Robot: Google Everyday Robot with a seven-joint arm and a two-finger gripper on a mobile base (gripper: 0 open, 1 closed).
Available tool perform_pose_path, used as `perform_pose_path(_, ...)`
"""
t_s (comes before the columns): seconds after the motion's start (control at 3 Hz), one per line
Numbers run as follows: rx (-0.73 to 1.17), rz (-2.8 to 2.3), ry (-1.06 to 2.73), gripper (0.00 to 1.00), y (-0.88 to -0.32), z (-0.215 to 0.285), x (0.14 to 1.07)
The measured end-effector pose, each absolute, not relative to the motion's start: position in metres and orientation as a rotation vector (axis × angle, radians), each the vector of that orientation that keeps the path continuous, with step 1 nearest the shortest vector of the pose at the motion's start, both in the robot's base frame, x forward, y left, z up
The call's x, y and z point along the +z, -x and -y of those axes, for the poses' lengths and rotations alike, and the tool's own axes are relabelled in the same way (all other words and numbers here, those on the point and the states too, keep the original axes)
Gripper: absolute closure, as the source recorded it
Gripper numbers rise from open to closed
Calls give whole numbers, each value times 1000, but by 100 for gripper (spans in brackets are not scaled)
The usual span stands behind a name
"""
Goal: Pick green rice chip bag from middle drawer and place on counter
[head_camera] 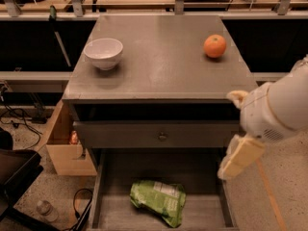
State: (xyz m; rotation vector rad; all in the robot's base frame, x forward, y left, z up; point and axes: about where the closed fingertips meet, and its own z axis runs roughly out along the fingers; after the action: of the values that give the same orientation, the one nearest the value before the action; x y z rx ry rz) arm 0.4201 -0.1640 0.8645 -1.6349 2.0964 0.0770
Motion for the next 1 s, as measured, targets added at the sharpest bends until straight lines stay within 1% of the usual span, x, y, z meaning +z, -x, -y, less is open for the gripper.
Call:
perform_pose_path(0.33,251,-2039,1639,0,-398,122,779)
perform_pose_path(0.67,271,-2040,1649,0,-387,108,741)
perform_pose_path(1.0,267,-2045,1646,0,-387,108,740)
